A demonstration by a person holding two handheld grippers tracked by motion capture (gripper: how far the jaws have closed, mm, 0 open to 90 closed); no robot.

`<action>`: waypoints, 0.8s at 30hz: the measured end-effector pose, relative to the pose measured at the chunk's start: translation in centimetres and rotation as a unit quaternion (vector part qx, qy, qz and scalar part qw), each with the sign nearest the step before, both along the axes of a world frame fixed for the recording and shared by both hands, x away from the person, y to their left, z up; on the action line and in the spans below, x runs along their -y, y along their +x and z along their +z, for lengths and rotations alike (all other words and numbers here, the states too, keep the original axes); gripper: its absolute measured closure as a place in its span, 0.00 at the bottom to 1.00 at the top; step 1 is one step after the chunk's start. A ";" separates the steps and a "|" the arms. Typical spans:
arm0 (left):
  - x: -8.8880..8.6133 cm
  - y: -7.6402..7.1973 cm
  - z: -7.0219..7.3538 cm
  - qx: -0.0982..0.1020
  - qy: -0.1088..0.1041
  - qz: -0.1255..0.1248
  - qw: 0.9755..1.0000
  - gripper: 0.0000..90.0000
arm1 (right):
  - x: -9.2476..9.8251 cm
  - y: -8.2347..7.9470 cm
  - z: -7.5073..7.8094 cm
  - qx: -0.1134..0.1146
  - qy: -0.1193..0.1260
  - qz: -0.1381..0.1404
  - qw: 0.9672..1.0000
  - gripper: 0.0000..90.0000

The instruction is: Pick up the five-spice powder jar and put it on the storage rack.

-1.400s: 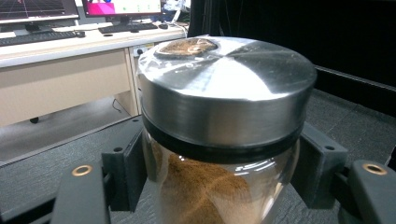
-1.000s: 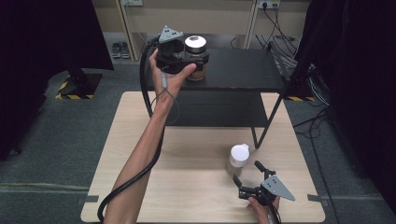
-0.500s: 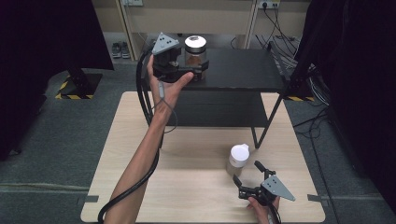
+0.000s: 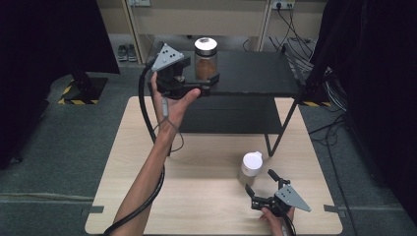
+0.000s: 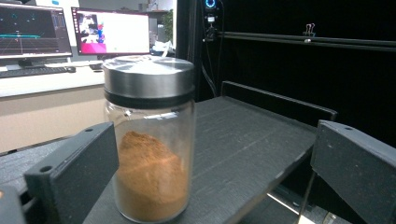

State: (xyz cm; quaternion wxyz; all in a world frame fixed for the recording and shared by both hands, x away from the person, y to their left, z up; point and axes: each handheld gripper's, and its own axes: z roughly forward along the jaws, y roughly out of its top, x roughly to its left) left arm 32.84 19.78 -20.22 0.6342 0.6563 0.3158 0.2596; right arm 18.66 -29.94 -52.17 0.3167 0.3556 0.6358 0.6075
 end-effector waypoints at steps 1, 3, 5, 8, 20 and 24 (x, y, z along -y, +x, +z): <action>0.0 -0.1 -0.1 0.000 -0.001 -0.003 1.000 0.00 | 0.0 0.0 0.0 0.000 0.000 0.000 1.000 0.01; -0.1 -0.5 -0.2 0.001 -0.003 -0.005 1.000 0.00 | 0.0 0.0 0.0 0.000 0.000 0.000 1.000 0.01; -0.2 -0.8 -0.5 0.003 -0.007 -0.009 1.000 0.00 | 0.0 0.0 0.0 0.000 0.000 0.000 1.000 0.00; -0.5 -1.4 -0.9 0.005 -0.011 -0.015 1.000 0.00 | 0.0 0.0 0.0 0.000 0.000 0.000 1.000 0.00; -0.9 -3.4 -4.3 0.013 -0.025 -0.039 0.999 0.00 | 0.0 0.0 0.0 0.000 0.001 0.000 1.000 0.00; -0.8 -4.0 -5.4 0.019 -0.025 -0.043 0.999 0.00 | 0.0 0.0 0.0 0.000 0.000 0.000 1.000 0.01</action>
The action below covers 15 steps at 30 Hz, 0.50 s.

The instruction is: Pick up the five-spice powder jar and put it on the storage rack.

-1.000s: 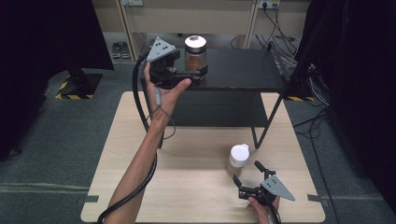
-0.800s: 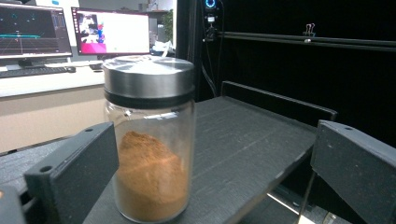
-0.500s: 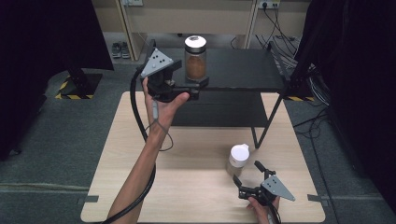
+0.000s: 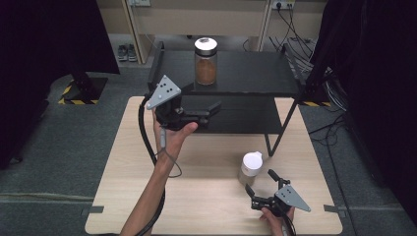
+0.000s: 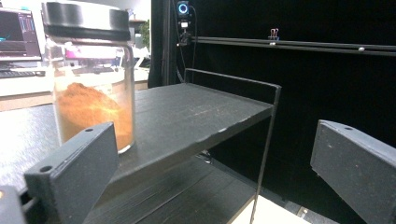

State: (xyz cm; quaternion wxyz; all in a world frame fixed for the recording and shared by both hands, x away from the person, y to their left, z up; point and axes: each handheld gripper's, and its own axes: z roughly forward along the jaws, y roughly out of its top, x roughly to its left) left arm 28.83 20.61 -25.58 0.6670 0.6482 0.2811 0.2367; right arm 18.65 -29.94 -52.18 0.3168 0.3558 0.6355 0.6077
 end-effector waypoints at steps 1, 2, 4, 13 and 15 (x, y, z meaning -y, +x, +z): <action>0.0 -0.2 -0.2 0.002 0.002 0.000 1.000 0.00 | 0.0 0.0 0.0 0.000 0.000 0.000 1.000 0.01; 0.0 -0.3 -0.5 0.004 0.003 -0.002 1.000 0.01 | 0.0 0.0 0.0 0.000 0.000 0.000 1.000 0.00; 0.0 -0.5 -1.0 0.004 0.002 -0.006 1.000 0.00 | 0.0 0.0 0.0 0.000 0.000 0.000 1.000 0.00; 0.0 -1.5 -4.3 0.007 0.001 -0.015 1.000 0.00 | 0.0 0.0 0.0 0.001 0.000 0.000 1.000 0.00; -0.1 -1.7 -5.0 0.008 0.001 -0.018 1.000 0.00 | 0.0 0.0 0.0 0.000 0.000 0.000 1.000 0.00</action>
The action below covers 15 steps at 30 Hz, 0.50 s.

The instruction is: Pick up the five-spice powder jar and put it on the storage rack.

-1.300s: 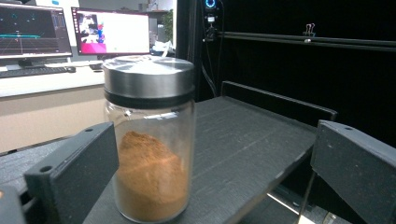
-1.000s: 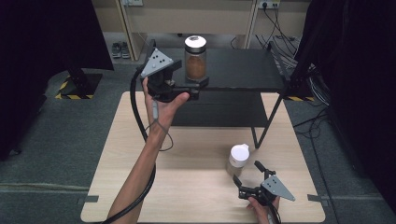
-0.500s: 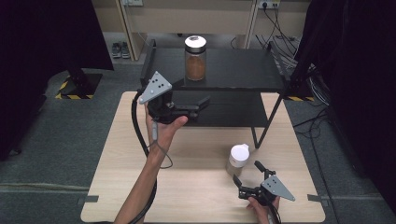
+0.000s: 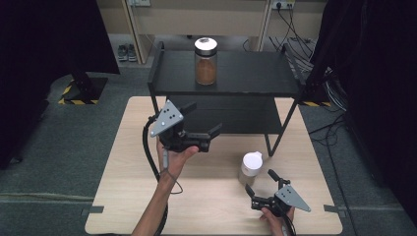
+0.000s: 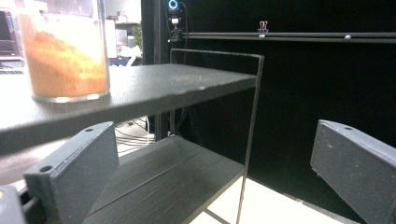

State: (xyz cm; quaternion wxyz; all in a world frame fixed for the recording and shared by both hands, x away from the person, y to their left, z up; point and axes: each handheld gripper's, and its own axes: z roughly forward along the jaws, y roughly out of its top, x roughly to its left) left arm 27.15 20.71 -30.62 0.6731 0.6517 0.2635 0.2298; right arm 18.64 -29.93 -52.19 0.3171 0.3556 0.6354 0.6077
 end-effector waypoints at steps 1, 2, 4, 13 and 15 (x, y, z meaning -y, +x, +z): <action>0.0 -0.1 -0.3 0.001 0.000 0.000 1.000 0.00 | 0.0 0.0 0.0 0.000 0.000 0.000 1.000 0.00; 0.0 -0.2 -0.7 0.002 0.000 0.001 1.000 0.00 | 0.0 0.0 0.0 0.000 0.000 0.000 1.000 0.00; -0.1 -0.4 -1.6 0.003 -0.001 0.000 1.000 0.00 | 0.0 0.0 0.0 0.000 0.000 0.000 1.000 0.01; -0.7 -0.7 -5.3 -0.004 -0.016 -0.005 1.000 0.00 | 0.0 0.0 0.0 0.000 0.000 0.000 1.000 0.00; -0.9 -0.8 -6.0 -0.007 -0.019 -0.004 1.000 0.00 | 0.0 0.0 0.0 0.000 0.000 0.000 1.000 0.00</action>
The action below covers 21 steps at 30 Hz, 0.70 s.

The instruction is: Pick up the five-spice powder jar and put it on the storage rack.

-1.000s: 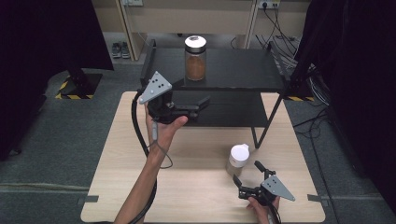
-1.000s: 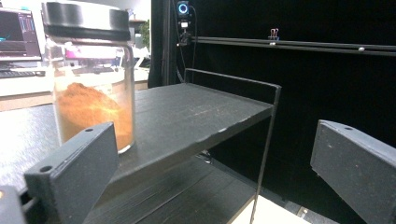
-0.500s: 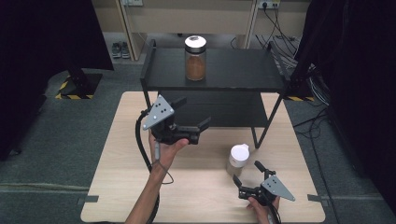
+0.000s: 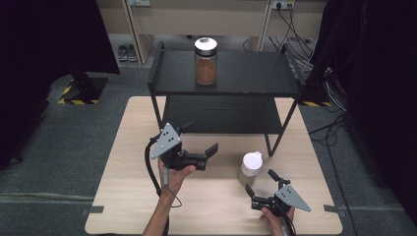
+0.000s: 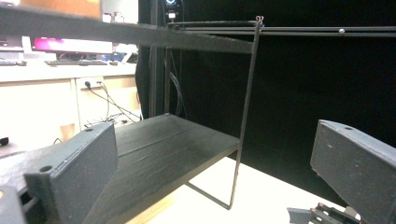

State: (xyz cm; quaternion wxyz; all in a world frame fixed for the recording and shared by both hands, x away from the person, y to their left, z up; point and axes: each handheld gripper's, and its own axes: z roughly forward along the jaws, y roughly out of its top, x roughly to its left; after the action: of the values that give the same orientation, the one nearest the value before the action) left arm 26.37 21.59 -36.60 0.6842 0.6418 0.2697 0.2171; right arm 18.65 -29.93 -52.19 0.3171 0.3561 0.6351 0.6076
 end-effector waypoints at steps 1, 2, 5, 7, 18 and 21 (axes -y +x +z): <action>-0.1 0.0 -0.3 -0.002 -0.002 -0.001 1.000 0.00 | 0.0 0.0 0.0 0.000 0.000 0.000 1.000 0.00; -0.2 -0.1 -0.6 -0.001 -0.002 0.000 1.000 0.00 | 0.0 0.0 0.0 0.000 0.000 0.000 1.000 0.00; -0.4 -0.3 -1.3 -0.004 -0.003 0.002 1.000 0.00 | 0.0 0.0 0.0 0.000 0.000 0.000 1.000 0.00; -0.5 -0.4 -1.8 -0.004 -0.002 0.003 1.000 0.00 | 0.0 0.0 0.0 0.000 0.000 0.000 1.000 0.01; -0.7 -1.5 -5.7 -0.015 -0.008 0.007 1.000 0.00 | 0.0 0.0 0.0 -0.002 0.002 0.000 1.000 0.01; -0.5 -1.8 -7.0 -0.018 -0.008 0.010 1.000 0.00 | 0.0 0.0 0.0 -0.001 0.002 0.000 1.000 0.01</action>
State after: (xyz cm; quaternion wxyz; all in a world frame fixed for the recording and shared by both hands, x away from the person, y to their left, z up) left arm 24.55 22.13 -43.58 0.6820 0.6377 0.2901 0.2099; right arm 18.66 -29.94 -52.19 0.3157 0.3580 0.6340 0.6085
